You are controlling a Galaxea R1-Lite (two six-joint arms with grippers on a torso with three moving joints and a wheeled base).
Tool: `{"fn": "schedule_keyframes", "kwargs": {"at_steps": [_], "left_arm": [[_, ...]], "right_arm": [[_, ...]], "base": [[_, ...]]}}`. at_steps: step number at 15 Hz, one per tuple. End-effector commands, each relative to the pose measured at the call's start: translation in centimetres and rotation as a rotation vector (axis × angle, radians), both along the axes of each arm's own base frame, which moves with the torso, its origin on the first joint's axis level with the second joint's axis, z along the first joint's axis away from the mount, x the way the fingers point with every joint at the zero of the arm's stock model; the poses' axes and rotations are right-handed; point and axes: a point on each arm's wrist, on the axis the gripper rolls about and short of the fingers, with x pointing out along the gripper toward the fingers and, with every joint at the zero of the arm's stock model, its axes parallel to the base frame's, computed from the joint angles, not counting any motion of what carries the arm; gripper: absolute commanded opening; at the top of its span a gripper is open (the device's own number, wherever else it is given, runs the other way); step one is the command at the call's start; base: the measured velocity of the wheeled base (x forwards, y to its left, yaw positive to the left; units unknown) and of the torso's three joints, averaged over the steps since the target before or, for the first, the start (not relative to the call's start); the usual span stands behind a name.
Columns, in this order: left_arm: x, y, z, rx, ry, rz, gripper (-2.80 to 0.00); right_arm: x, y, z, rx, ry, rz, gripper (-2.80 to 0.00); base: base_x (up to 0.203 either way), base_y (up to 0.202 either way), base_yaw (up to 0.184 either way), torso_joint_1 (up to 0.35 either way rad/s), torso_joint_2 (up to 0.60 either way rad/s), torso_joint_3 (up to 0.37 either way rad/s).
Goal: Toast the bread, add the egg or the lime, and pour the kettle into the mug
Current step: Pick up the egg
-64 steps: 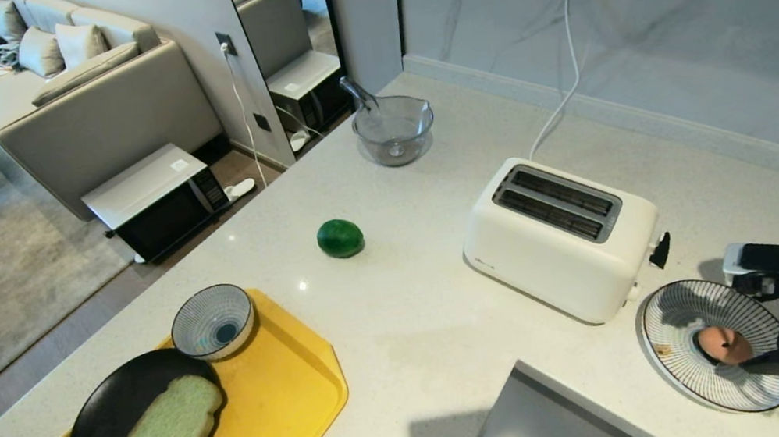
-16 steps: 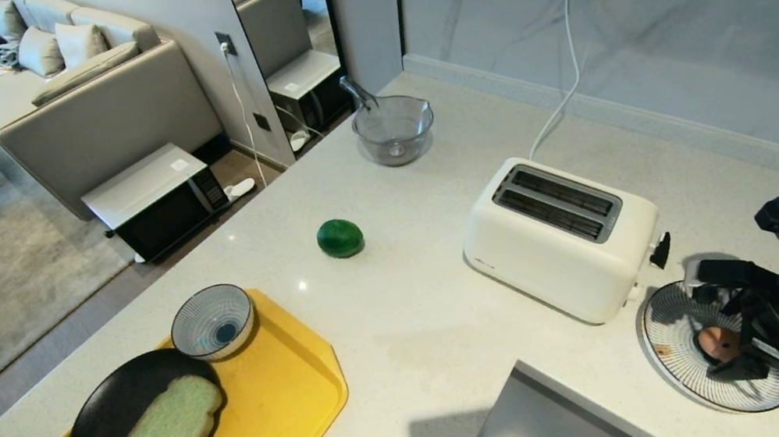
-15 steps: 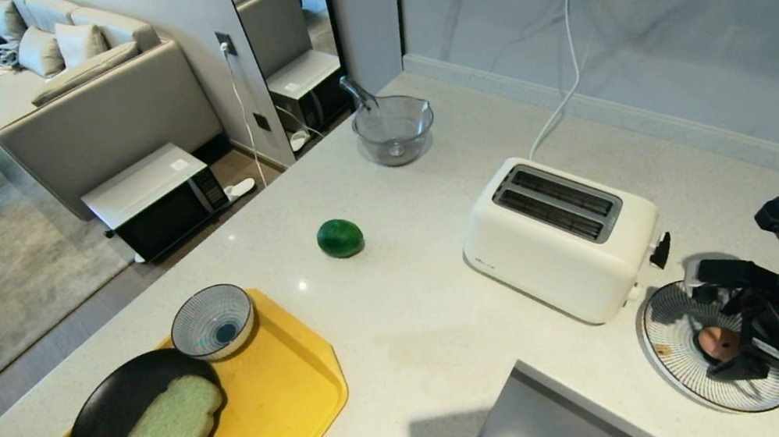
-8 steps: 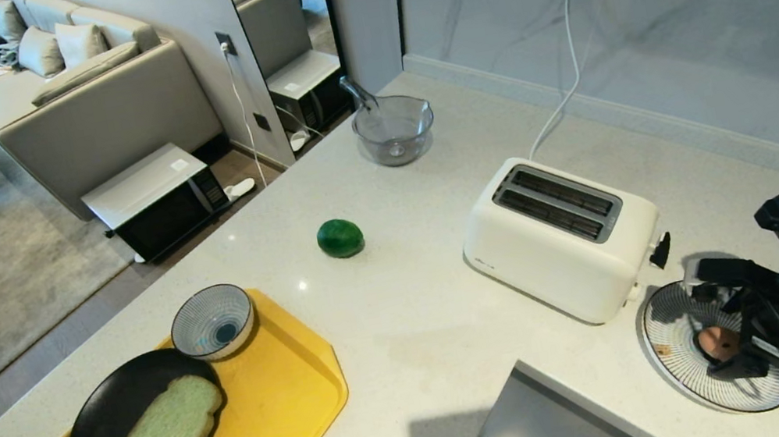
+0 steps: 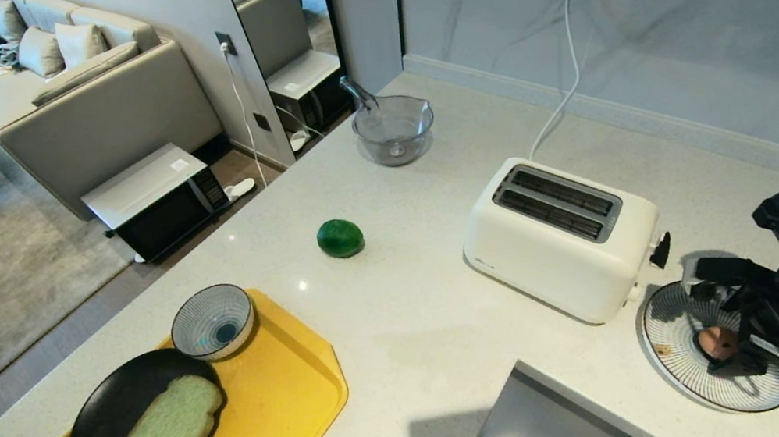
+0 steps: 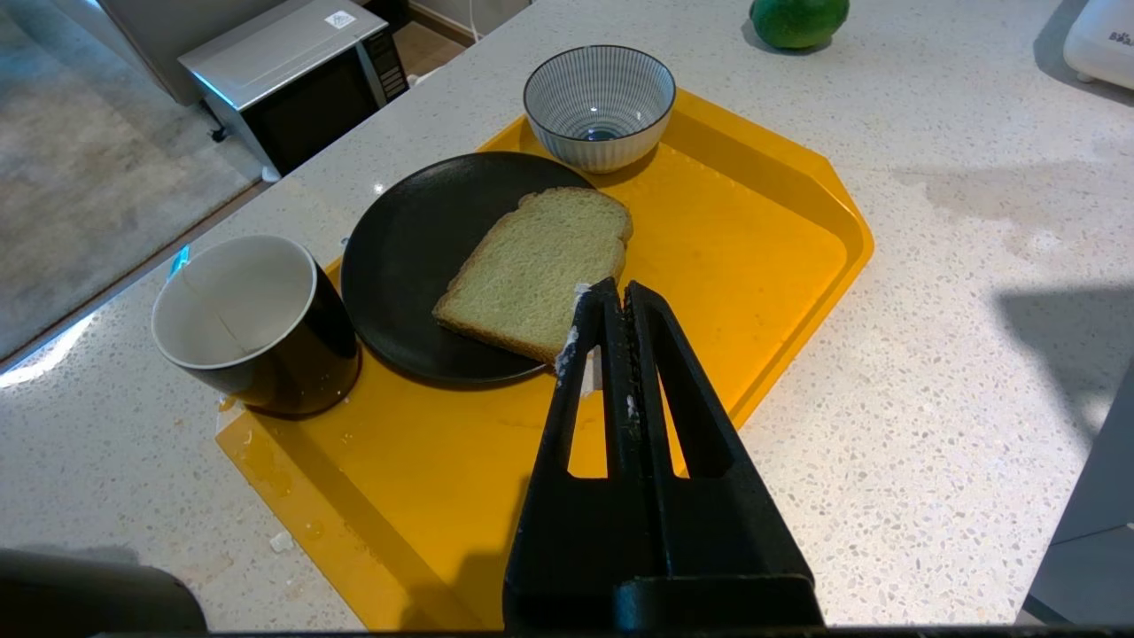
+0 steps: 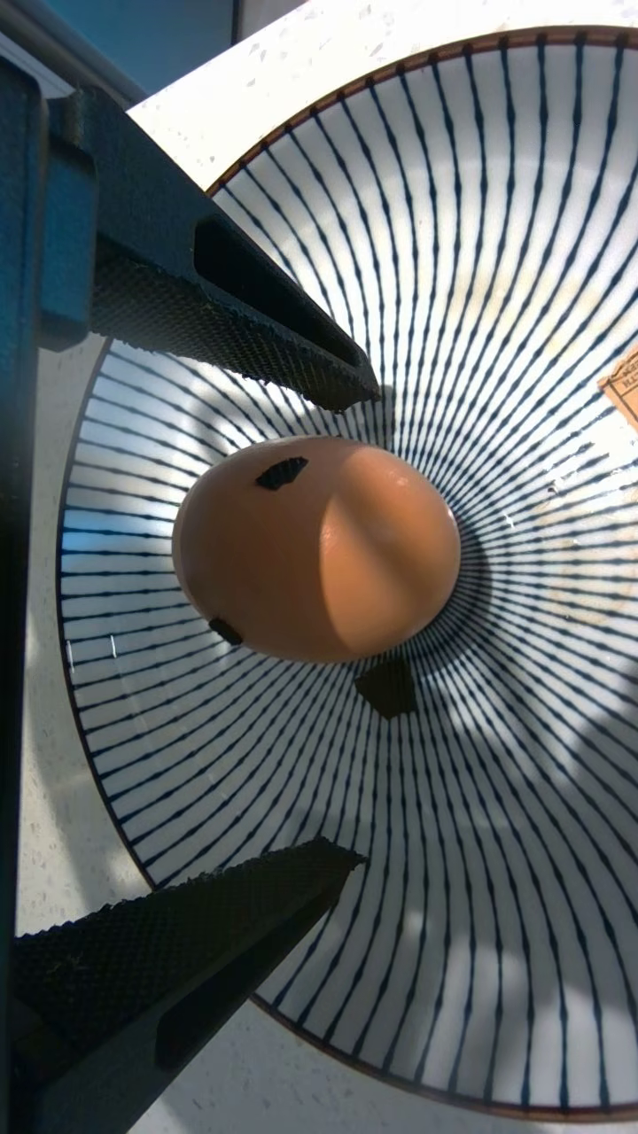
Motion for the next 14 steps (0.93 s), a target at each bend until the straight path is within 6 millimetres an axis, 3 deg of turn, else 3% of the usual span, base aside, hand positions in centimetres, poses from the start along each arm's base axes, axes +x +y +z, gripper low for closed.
{"fn": "schedule_keyframes", "kwargs": {"at_steps": [1,14], "left_arm": [[0.12,0.0,-0.47,0.0,0.014,0.0,-2.8],[0.12,0.0,-0.47,0.0,0.014,0.0,-2.8]], "right_arm": [[0.09,0.13,-0.1,-0.001,0.003,0.011,0.0],[0.55,0.31,-0.36,-0.009,-0.01,0.017,0.0]], "base": [[0.0,0.0,0.0,0.0,0.0,0.0],[0.0,0.0,0.0,0.0,0.0,0.0]]}}
